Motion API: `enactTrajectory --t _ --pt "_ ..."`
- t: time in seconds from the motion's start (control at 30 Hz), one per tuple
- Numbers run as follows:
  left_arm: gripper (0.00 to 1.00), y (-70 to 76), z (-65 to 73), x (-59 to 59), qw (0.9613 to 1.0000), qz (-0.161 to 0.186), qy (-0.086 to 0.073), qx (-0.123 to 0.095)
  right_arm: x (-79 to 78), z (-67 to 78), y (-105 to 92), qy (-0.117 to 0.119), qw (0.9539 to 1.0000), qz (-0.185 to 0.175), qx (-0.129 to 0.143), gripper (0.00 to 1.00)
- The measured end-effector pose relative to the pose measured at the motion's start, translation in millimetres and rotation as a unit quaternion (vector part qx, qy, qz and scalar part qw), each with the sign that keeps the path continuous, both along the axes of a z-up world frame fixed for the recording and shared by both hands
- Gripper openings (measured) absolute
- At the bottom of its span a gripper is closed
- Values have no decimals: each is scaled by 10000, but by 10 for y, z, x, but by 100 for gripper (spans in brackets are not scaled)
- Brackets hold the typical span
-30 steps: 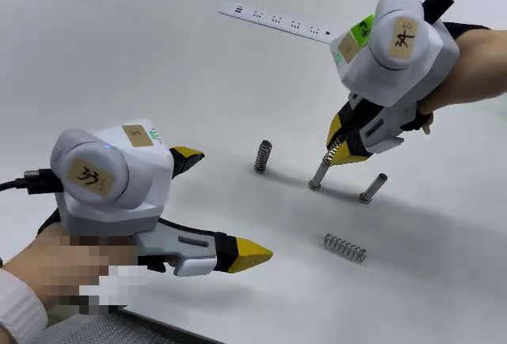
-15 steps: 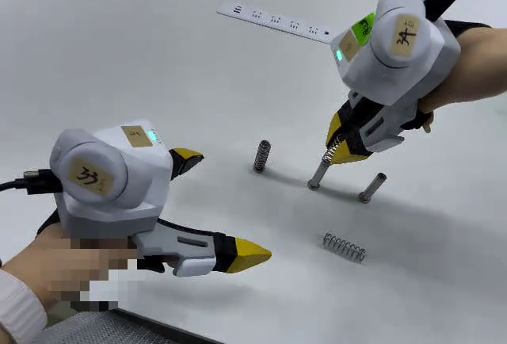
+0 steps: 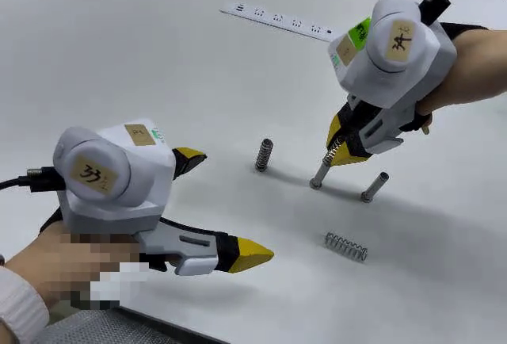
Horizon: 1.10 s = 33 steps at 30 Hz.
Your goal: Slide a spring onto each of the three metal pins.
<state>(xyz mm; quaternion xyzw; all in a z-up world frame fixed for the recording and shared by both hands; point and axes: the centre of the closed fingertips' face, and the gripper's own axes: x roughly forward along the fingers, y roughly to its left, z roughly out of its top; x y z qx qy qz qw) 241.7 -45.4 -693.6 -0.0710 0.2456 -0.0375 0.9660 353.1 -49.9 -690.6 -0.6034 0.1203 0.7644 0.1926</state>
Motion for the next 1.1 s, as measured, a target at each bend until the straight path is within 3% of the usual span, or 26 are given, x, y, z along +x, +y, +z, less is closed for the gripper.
enactTrajectory --t 1.1 --pt "95 37 -8 1 10000 57 -16 -55 30 -482 13 -210 9995 12 -241 13"
